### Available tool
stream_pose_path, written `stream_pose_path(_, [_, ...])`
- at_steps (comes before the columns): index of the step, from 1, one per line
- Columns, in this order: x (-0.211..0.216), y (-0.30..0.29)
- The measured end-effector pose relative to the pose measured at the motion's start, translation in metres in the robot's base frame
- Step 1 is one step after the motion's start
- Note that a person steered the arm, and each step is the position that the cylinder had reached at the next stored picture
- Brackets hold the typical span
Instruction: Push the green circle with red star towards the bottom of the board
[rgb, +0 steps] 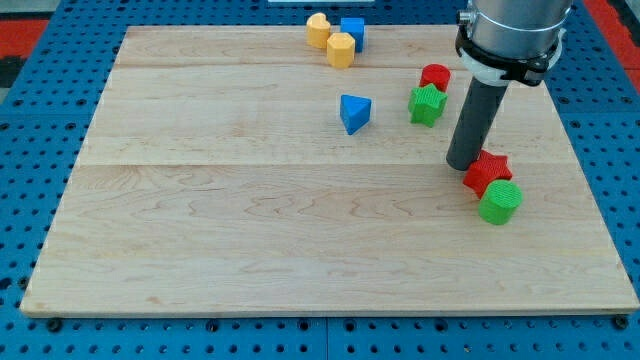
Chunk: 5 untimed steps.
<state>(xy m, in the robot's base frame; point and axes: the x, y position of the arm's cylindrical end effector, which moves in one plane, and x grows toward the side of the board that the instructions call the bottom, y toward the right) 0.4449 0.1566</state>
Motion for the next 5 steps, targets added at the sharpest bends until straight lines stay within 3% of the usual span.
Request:
stream_pose_path(3, [-0.017,0.025])
stream_pose_path(5, [0.015,0.025])
